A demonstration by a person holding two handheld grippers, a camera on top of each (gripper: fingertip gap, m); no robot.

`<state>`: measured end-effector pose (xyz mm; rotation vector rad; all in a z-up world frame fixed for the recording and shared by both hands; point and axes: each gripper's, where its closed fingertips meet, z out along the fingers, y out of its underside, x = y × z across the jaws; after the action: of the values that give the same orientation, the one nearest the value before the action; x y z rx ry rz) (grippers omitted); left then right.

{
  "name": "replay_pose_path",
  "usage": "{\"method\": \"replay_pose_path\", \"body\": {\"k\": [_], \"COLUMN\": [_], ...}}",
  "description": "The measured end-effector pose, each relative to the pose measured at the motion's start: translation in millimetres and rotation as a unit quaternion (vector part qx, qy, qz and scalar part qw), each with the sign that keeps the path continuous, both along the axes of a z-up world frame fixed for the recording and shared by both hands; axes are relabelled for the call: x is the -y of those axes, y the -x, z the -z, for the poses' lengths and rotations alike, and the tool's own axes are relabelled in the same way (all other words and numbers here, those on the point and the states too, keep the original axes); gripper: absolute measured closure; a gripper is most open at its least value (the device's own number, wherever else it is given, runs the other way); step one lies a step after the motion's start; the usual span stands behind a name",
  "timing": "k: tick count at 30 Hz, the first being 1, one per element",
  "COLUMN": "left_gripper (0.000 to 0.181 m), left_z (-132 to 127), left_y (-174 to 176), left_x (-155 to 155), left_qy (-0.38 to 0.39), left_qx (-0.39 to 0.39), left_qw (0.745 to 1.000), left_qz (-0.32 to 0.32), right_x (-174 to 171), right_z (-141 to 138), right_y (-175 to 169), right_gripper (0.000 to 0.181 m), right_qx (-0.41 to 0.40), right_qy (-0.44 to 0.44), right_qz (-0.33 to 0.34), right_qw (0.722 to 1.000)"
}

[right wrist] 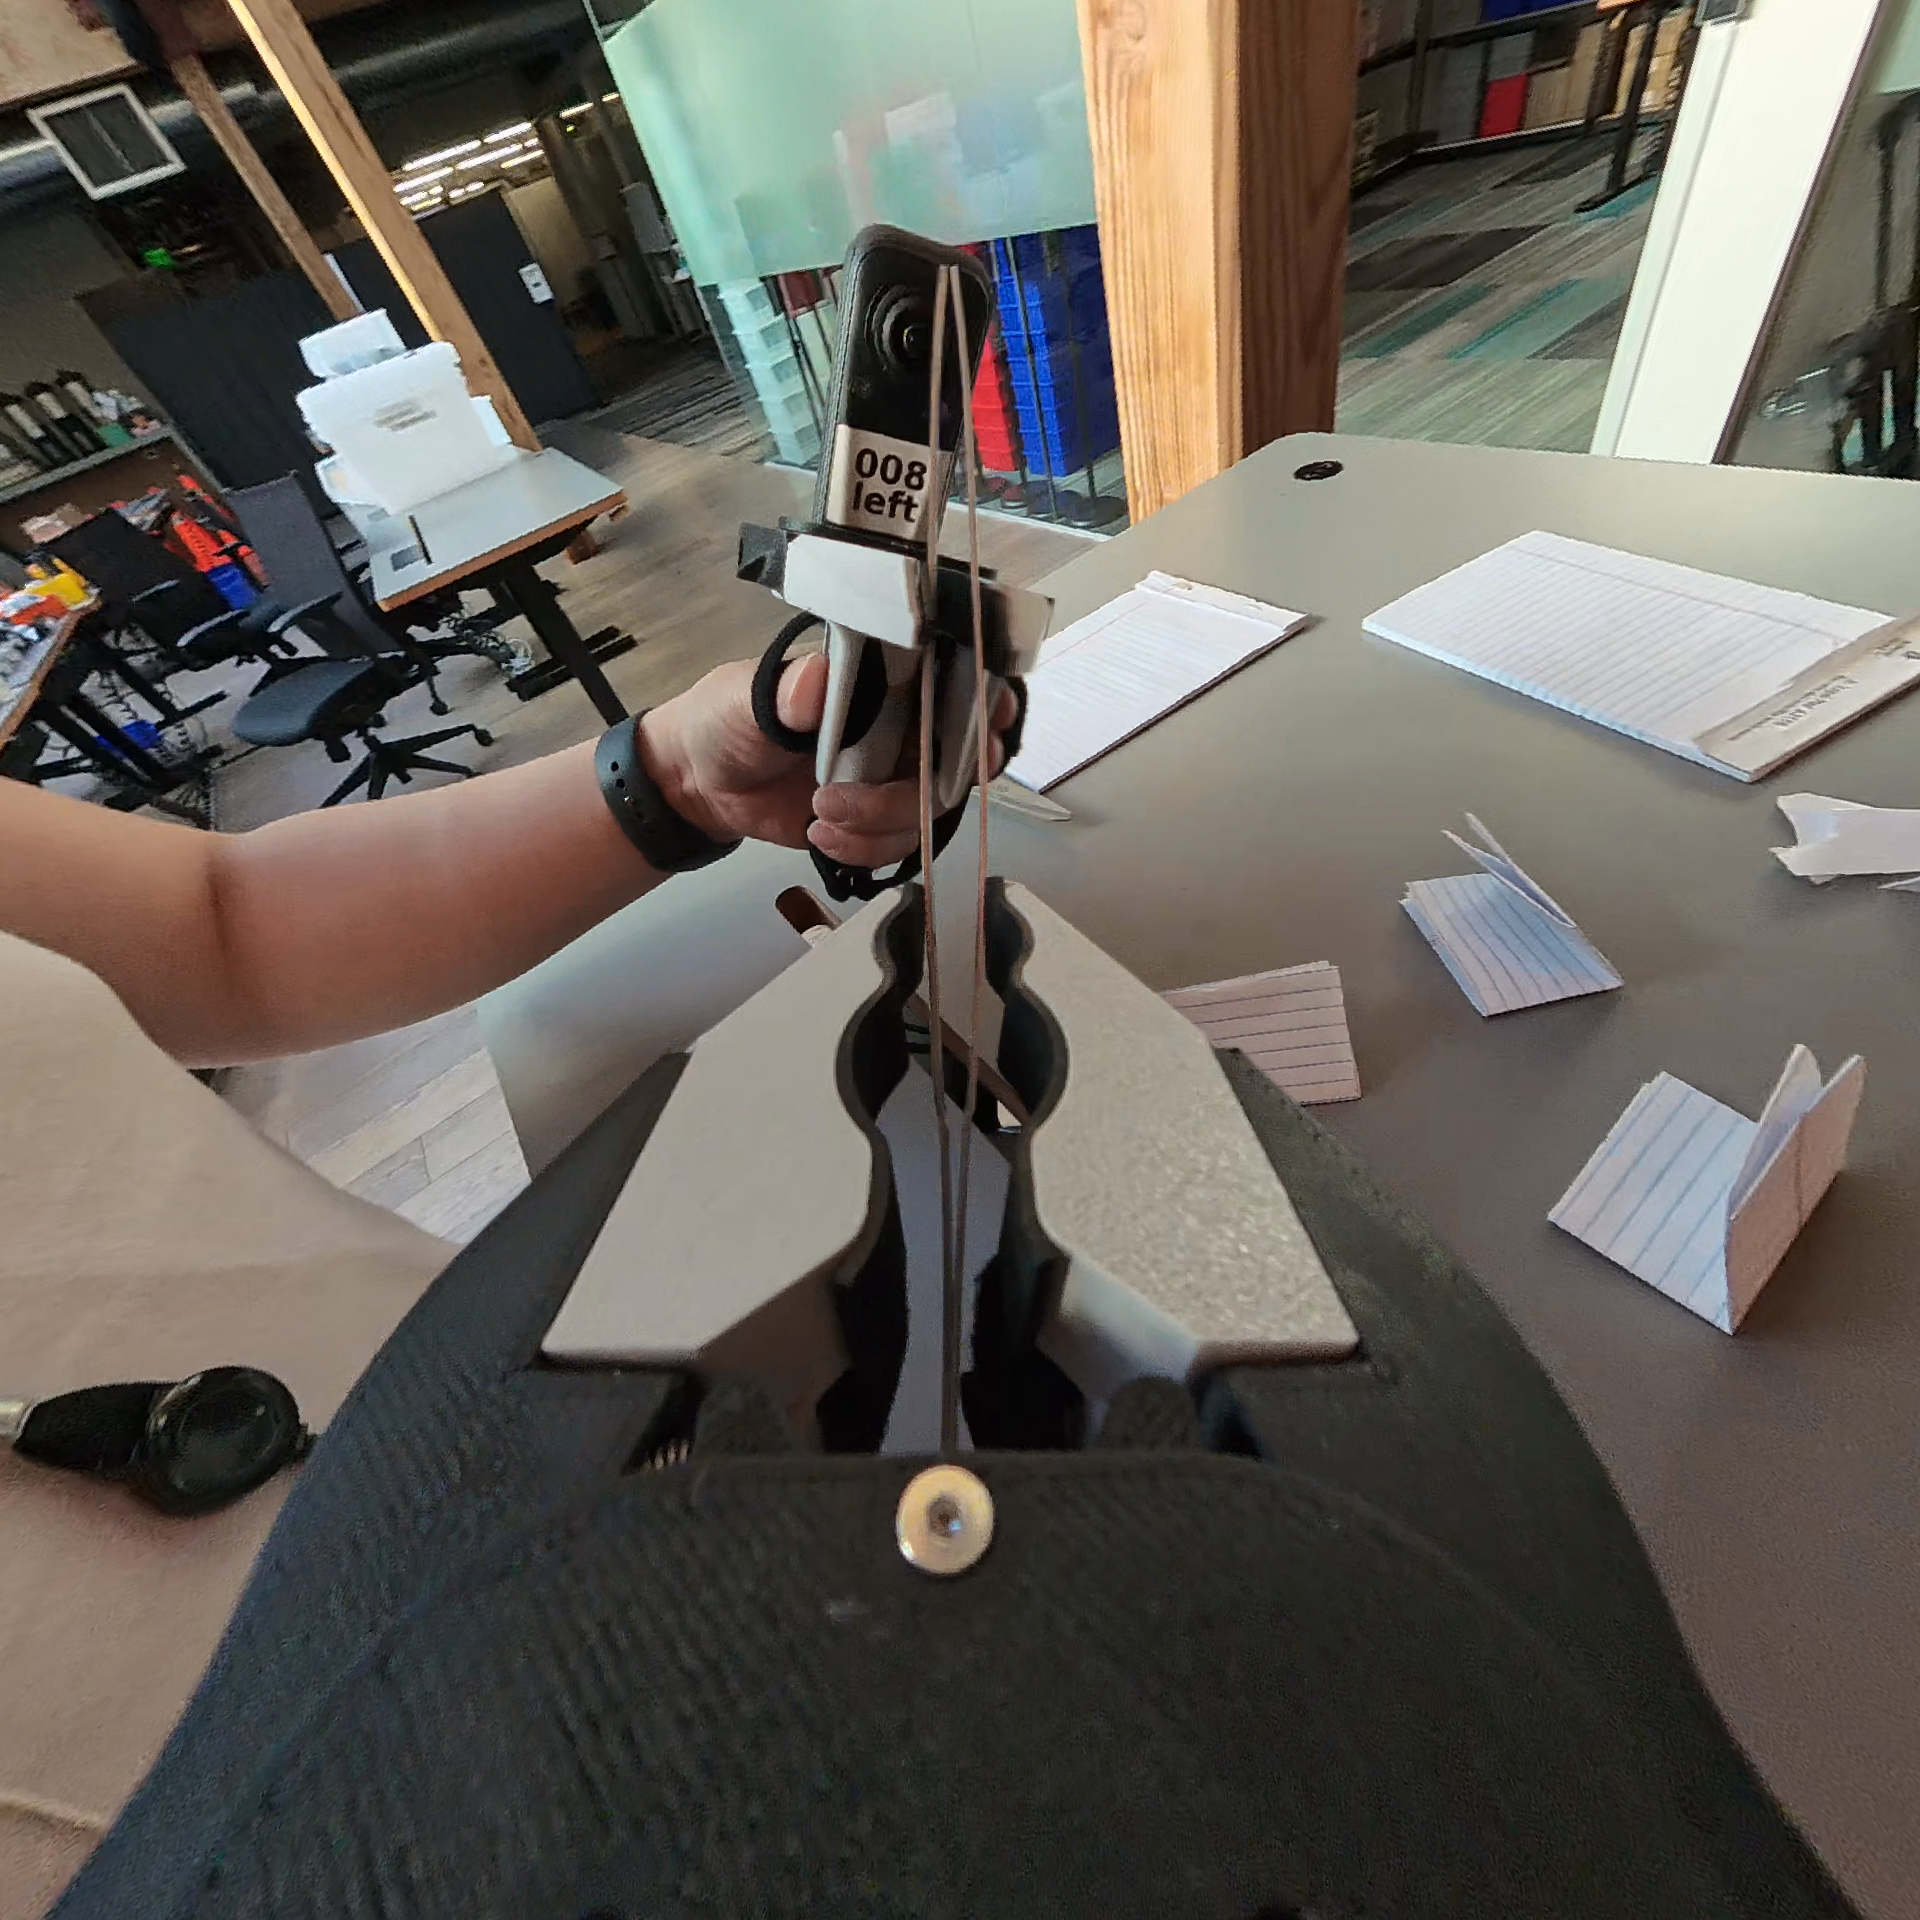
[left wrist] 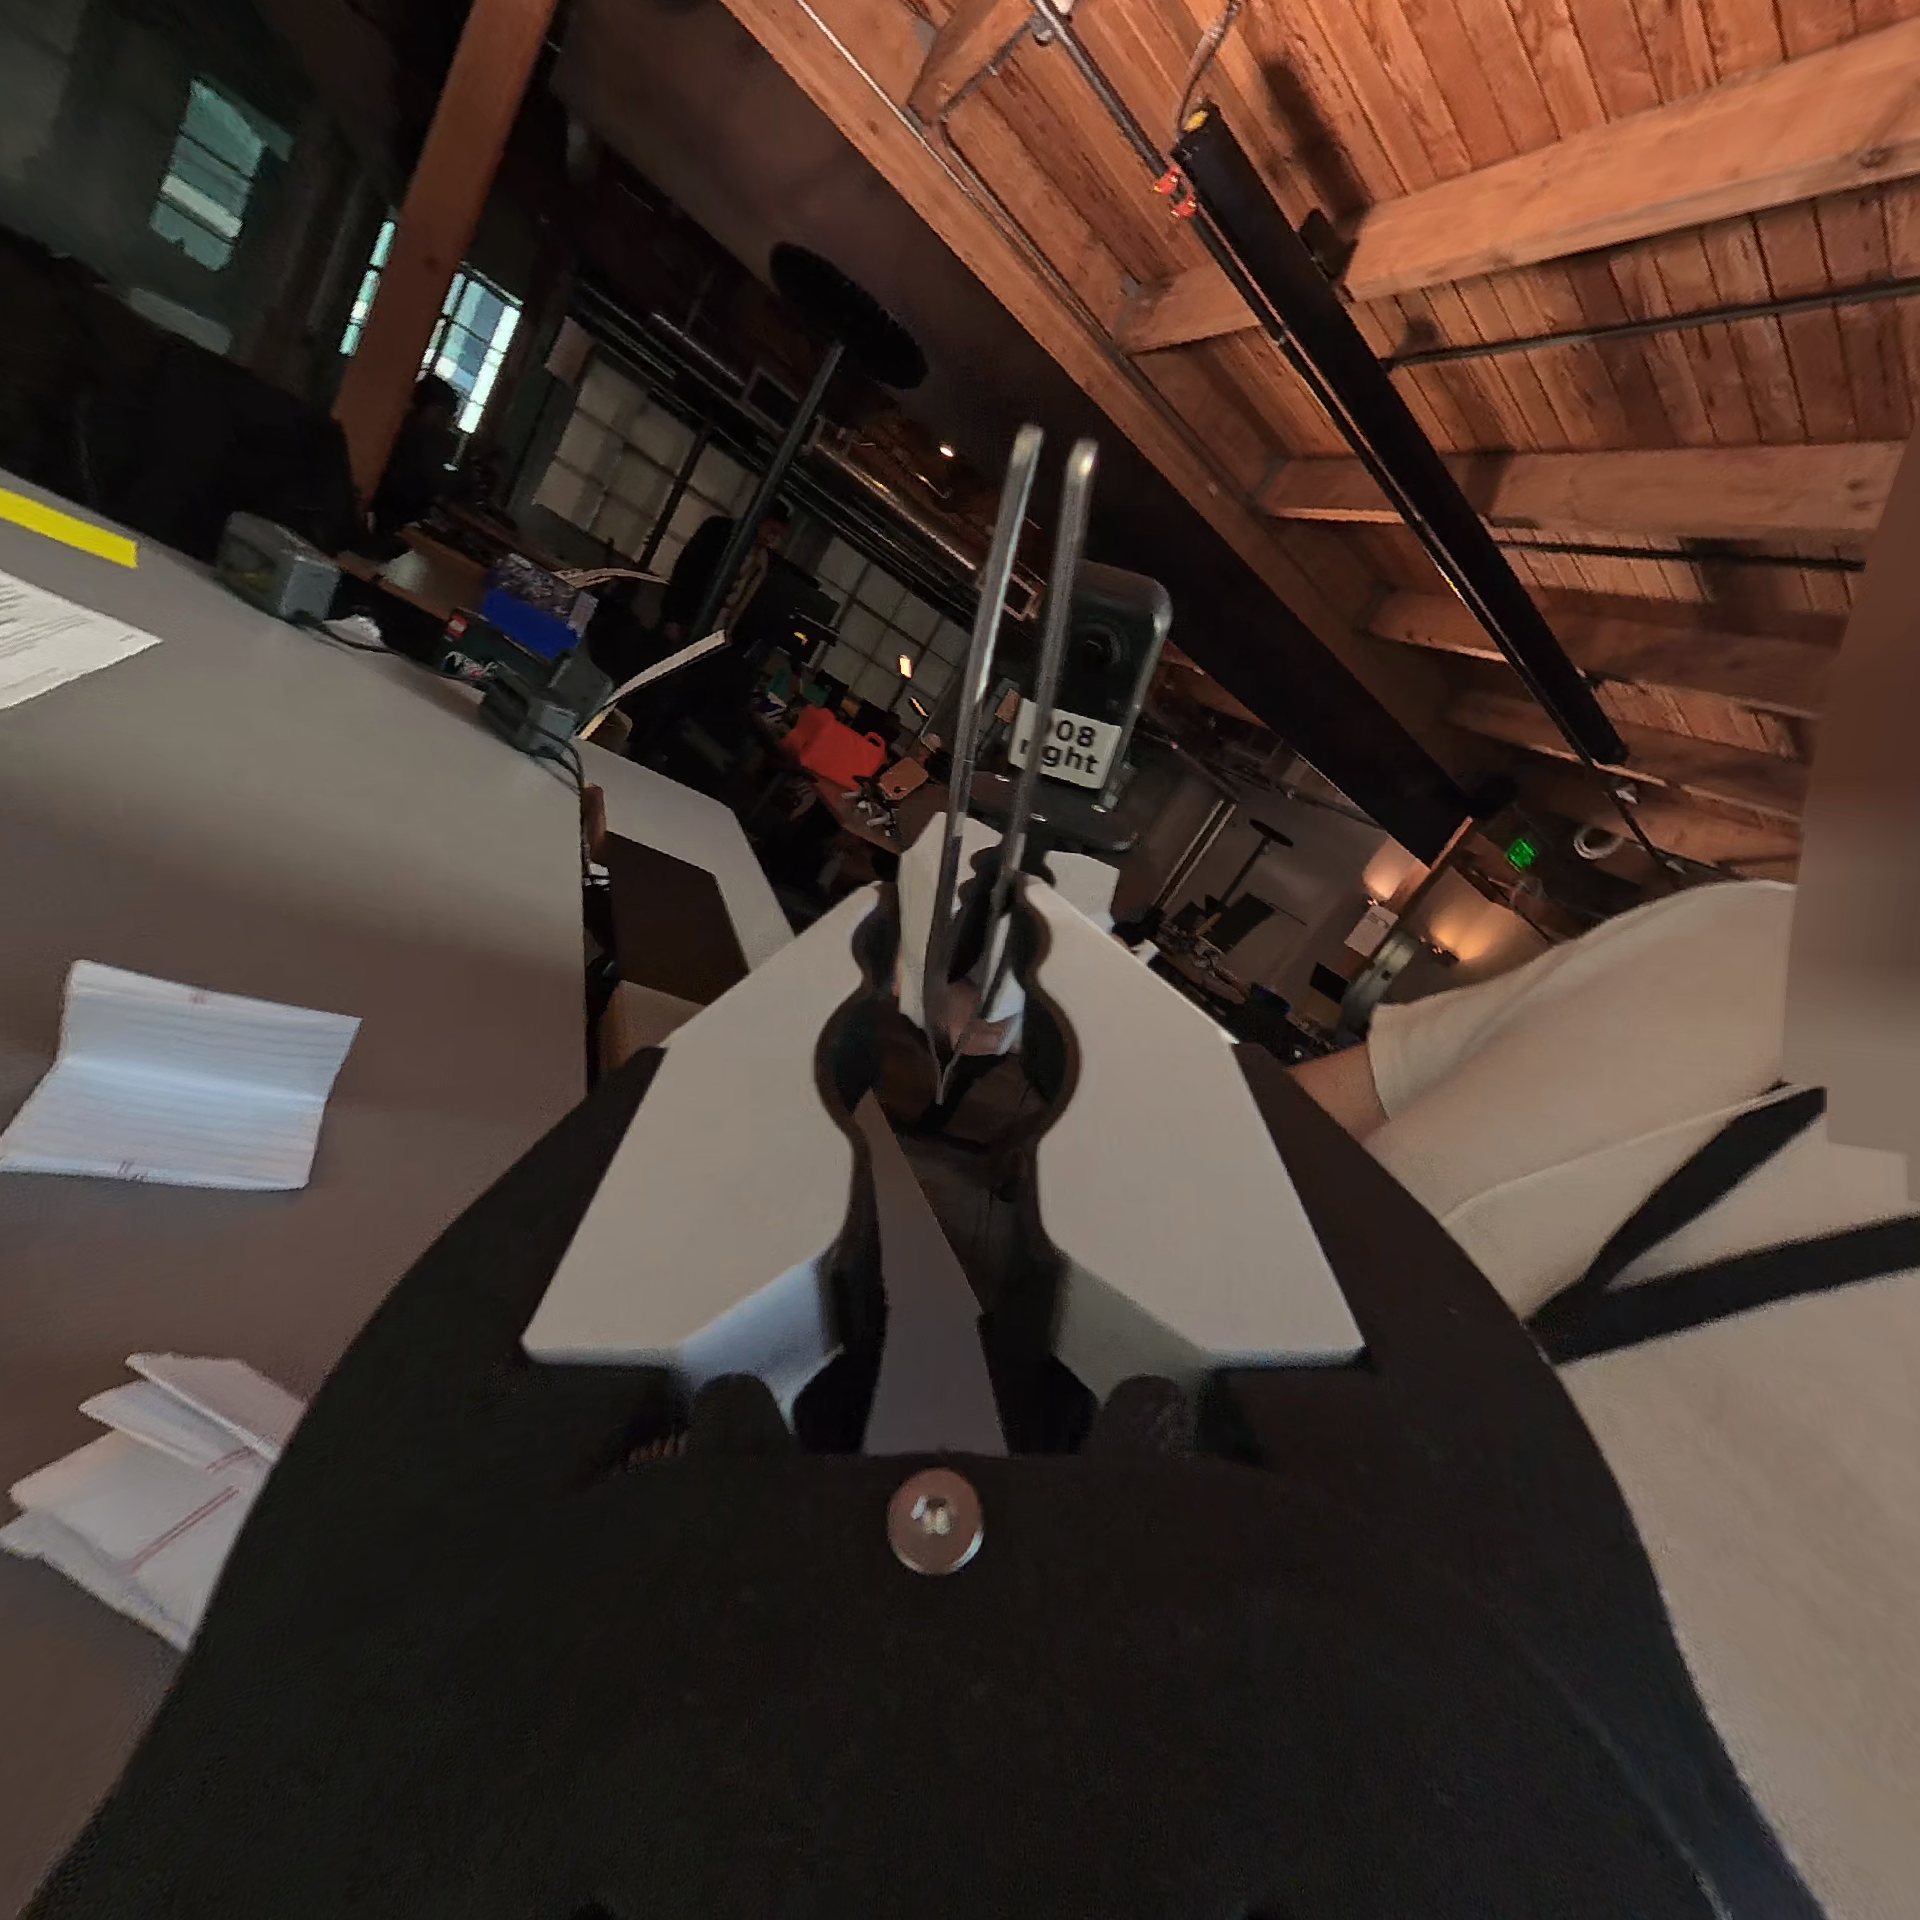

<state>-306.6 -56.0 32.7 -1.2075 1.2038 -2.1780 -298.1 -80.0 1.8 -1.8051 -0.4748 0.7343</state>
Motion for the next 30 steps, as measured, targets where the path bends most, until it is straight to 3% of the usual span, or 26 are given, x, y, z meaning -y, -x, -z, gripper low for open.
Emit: {"method": "replay_pose_path", "body": {"k": [1, 4, 7, 11, 13, 15, 17, 22, 27, 30], "left_gripper": [0.171, 0.172, 0.173, 0.173, 0.173, 0.174, 0.174, 0.174, 0.174, 0.173], "left_z": [-2, -3, -19, -42, -56, -63, -65, -78, -89, -91], "left_y": [2, 2, 1, 4, 8, 5, -2, -18, -39, -43], "left_x": [5, 10, 6, -12, -16, -18, -24, -32, -21, -13], "left_qy": [-0.01, -0.026, 0.007, 0.037, 0.07, 0.107, 0.14, 0.169, 0.147, 0.134], "left_qx": [0.011, 0.019, 0.031, 0.037, 0.057, 0.063, 0.063, 0.066, 0.066, 0.075], "left_qw": [1.0, 0.999, 0.999, 0.992, 0.987, 0.982, 0.976, 0.961, 0.955, 0.952], "left_qz": [0.002, -0.017, -0.044, -0.119, -0.135, -0.14, -0.156, -0.207, -0.248, -0.265], "right_x": [2, 8, 16, 41, 54, 51, 42, 26, 6, 1], "right_z": [0, -3, -33, -86, -79, -58, -37, -14, -46, -65], "right_y": [1, 0, -7, -59, -78, -87, -80, -27, -20, -32], "right_gripper": [0.171, 0.172, 0.163, 0.065, 0.043, 0.047, 0.069, 0.077, 0.089, 0.107], "right_qx": [0.003, -0.027, -0.048, -0.1, -0.194, -0.275, -0.281, -0.32, -0.437, -0.437], "right_qy": [-0.001, 0.01, -0.073, -0.257, -0.247, -0.219, -0.229, -0.227, -0.193, -0.203], "right_qz": [-0.013, -0.043, -0.057, 0.021, 0.011, 0.011, 0.042, 0.07, 0.043, 0.056], "right_qw": [1.0, 0.999, 0.995, 0.961, 0.949, 0.936, 0.931, 0.917, 0.877, 0.874]}}
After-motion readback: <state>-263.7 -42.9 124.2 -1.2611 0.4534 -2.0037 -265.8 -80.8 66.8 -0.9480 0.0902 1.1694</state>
